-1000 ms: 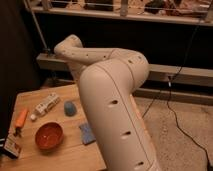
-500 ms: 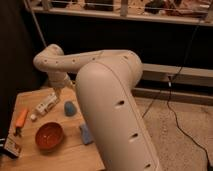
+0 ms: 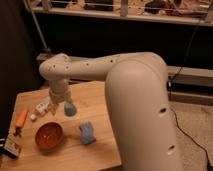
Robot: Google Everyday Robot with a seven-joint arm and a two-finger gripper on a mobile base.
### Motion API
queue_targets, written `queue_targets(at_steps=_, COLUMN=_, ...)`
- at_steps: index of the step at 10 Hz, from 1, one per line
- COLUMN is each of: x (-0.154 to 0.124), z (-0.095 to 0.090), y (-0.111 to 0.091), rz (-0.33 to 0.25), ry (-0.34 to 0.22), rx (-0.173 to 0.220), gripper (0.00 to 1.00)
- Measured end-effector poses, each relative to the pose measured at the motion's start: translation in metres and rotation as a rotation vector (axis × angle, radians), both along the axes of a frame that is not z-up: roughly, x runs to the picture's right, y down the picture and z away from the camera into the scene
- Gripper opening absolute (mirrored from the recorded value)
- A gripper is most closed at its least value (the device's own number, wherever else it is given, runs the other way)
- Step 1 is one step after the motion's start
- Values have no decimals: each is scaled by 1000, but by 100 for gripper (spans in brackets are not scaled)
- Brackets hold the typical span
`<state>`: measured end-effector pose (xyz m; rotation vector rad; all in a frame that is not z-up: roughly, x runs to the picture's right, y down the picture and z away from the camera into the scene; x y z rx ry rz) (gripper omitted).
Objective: Move the arm in a circular motion
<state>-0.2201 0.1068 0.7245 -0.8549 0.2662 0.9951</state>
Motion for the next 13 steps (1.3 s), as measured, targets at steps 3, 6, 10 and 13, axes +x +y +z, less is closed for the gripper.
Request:
queue_targets(at_steps=3, x=43, z=-28, y=31, rz=58, ry=25, rx=-106, gripper=65)
queue_targets(at_steps=6, x=108, z=-54, y=47, rz=156, ry=174, rx=-151, gripper=65)
queue_targets(at_steps=10, x=216, z=-76, y=47, rz=342, ry=462, rx=-95, gripper=65)
queue_targets(at_steps=13, x=327, z=-86, y=25, rz=509, ry=707, rx=26, gripper=65)
